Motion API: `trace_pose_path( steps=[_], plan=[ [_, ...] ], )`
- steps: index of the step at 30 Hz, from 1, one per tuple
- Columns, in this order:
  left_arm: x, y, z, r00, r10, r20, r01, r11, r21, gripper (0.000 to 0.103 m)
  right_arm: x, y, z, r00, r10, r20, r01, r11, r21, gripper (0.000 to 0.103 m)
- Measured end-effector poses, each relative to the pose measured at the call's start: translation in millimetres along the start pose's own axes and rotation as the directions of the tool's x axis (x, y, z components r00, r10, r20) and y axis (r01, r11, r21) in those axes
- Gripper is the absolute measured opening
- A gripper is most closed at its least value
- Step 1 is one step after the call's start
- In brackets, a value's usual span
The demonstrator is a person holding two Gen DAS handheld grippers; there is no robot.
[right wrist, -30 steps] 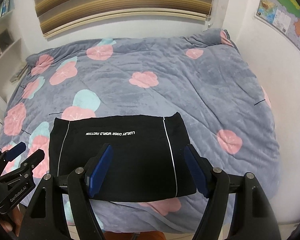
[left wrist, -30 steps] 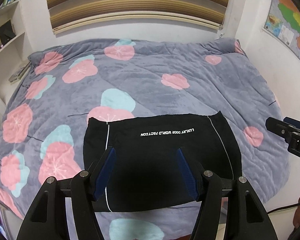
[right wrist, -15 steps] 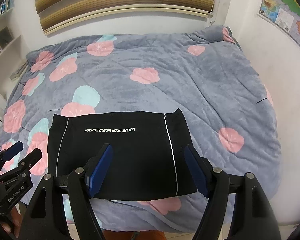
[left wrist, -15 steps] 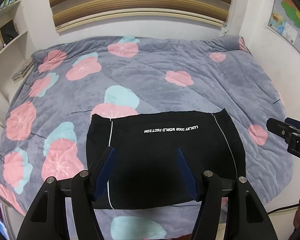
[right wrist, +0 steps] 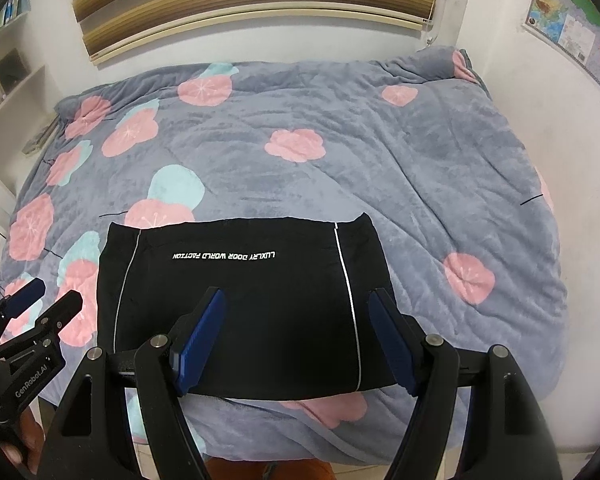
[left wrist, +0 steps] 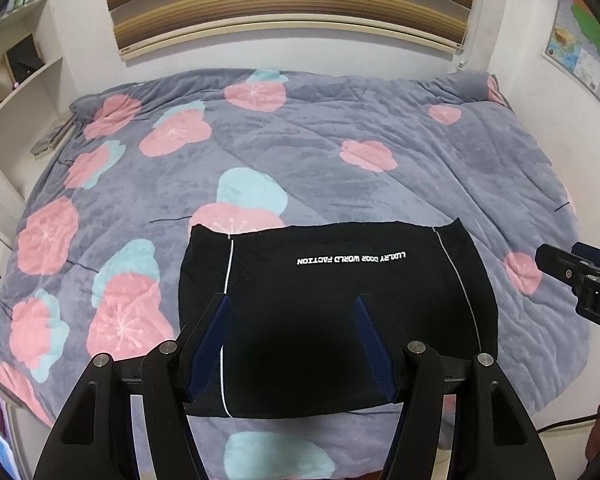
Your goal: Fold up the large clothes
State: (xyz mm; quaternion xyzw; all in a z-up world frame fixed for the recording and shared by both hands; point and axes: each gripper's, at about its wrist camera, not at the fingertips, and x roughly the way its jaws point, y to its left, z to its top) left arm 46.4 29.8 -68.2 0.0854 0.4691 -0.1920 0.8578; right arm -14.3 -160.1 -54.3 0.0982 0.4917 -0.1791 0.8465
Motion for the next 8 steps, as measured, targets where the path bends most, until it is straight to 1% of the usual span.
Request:
trace_pose_path(
  steps=[3, 6, 8],
  plan=[
    [-0.9, 0.7, 0.2, 1.0, 0.022, 0.016, -0.022, 1.0, -0.01, 0.065, 2.5, -2.9, 1.6, 1.0, 0.004, -0.004, -0.004, 1.0, -0.01, 0.076],
    [-3.0, 1.7, 1.0, 0.997, 0.064, 0.039, -0.064, 0.998, -0.011, 0.065, 4.5, -5.8, 2.0, 1.0, 0.006, -0.005, -0.006, 1.0, -0.016, 0.076],
    [-2.6, 2.3, 1.2, 0.998, 0.05, 0.031, -0.05, 0.999, -0.014, 0.066, 4.8, -5.9, 2.0, 1.0, 0.008, -0.006, -0.008, 1.0, -0.017, 0.076]
  ],
)
